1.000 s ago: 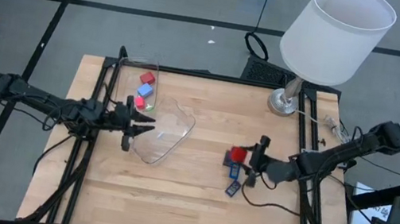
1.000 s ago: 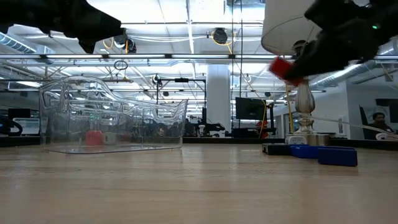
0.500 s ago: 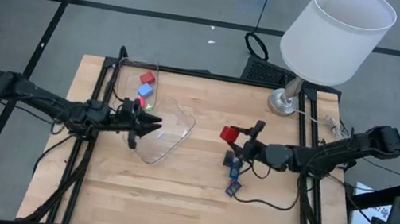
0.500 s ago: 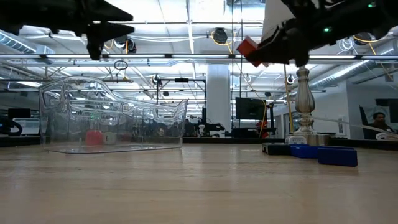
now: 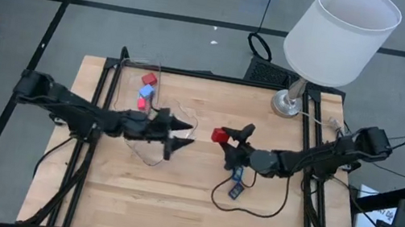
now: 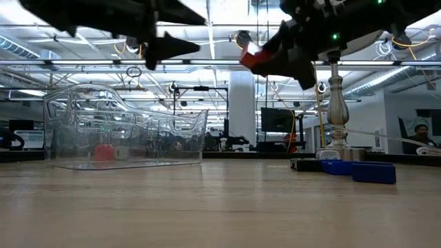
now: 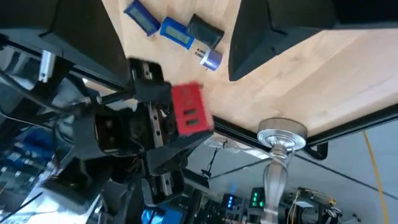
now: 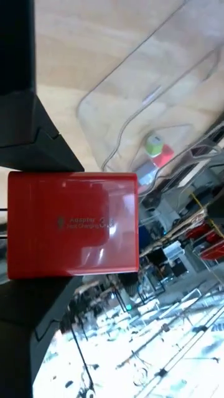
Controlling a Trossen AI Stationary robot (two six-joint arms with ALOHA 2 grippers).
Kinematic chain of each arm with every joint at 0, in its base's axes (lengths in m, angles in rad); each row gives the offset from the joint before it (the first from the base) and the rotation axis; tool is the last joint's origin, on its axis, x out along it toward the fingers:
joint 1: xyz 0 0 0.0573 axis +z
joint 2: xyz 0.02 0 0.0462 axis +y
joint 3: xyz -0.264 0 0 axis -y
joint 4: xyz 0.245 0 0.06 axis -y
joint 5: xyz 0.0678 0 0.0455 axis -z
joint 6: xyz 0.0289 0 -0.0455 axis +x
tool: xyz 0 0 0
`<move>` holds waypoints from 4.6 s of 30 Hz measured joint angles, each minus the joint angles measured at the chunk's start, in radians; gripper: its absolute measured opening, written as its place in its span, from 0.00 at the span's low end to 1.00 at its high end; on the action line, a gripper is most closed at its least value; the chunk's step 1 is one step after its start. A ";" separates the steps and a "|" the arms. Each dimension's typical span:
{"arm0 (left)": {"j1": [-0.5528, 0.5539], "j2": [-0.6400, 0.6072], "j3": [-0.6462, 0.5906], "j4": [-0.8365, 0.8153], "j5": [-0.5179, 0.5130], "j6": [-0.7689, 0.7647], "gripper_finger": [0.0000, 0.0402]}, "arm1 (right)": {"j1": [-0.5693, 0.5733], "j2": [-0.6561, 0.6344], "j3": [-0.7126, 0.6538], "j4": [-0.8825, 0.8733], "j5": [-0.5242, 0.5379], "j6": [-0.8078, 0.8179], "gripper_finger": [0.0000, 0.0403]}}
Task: Pick & Place Office items
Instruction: Put the red charger adapter into the top transparent bin
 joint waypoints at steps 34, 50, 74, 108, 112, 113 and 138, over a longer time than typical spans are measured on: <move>0.087 0.355 0.350 -0.124 0.023 0.044 0.72 | 0.018 0.047 0.004 0.117 0.000 -0.062 0.53; 0.095 0.355 0.350 -0.080 0.094 0.016 0.39 | 0.018 0.048 0.003 0.114 0.001 -0.059 0.53; 0.100 0.227 0.349 -0.193 0.005 0.150 0.30 | 0.015 0.012 0.004 0.104 -0.003 0.298 0.72; -0.047 -0.629 -0.271 -0.194 -0.431 0.152 0.30 | 0.104 -0.354 0.002 -0.371 -0.116 0.739 0.73; -0.047 -0.694 -0.350 -0.155 -0.471 0.148 0.30 | 0.087 -0.373 -0.038 -0.333 -0.192 0.759 0.71; -0.047 -0.708 -0.361 -0.154 -0.480 0.148 0.30 | 0.080 -0.381 -0.058 -0.315 -0.193 0.759 0.71; -0.046 -0.737 -0.386 -0.161 -0.605 0.190 0.30 | 0.027 -0.885 -0.489 -0.031 -0.371 0.810 0.67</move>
